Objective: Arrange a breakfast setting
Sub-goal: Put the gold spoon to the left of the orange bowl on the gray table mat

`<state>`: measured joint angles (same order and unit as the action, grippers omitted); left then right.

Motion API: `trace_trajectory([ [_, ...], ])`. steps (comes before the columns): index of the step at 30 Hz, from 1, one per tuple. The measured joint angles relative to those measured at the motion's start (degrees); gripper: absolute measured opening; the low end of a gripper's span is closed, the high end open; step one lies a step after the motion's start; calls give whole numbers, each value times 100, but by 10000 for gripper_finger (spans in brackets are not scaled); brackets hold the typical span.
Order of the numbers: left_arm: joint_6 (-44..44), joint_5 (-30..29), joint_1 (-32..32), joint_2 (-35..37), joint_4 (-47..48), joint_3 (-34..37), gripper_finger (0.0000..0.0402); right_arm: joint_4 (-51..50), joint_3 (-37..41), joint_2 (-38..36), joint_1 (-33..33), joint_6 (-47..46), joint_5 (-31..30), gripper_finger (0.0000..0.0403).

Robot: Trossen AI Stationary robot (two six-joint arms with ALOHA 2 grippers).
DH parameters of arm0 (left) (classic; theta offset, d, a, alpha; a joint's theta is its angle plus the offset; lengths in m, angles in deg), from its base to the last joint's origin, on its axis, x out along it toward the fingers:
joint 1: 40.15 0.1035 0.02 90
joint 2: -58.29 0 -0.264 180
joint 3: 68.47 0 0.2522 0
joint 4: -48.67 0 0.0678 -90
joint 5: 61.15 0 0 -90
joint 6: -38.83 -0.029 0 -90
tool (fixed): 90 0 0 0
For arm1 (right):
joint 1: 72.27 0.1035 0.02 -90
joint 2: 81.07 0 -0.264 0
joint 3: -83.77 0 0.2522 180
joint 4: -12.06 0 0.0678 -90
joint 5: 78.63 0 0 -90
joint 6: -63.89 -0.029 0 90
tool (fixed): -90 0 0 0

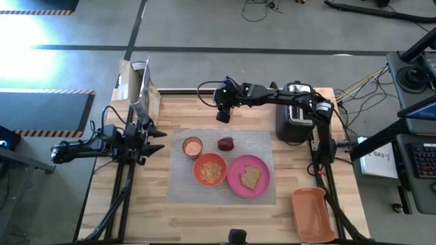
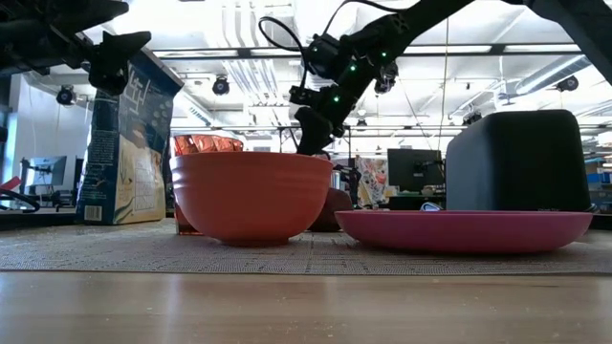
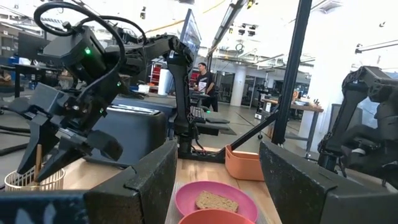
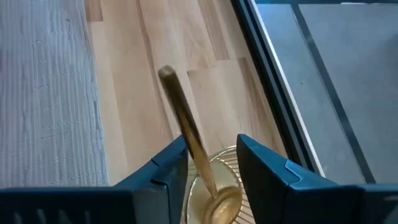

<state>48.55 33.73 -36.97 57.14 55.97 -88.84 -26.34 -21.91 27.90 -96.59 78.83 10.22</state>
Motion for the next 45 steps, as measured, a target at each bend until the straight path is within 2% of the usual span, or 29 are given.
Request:
trace_trajectory([
  [5,0,-46,0,0,0,0,212,-4,0,-1,0,70,-80,104],
  [12,-5,-1000,1,0,2,0,212,-39,0,-7,0,217,-96,50],
  [16,-7,-1045,2,0,2,0,212,-37,0,-11,0,243,-119,18],
  [31,-36,-1045,0,0,-31,0,212,-236,0,-372,0,317,-85,11],
  [39,-1235,-1051,0,0,-47,0,212,-173,-117,-941,5,367,-57,9],
  [45,-1467,-1050,2,0,-103,0,212,131,-337,-1176,158,367,660,9],
])
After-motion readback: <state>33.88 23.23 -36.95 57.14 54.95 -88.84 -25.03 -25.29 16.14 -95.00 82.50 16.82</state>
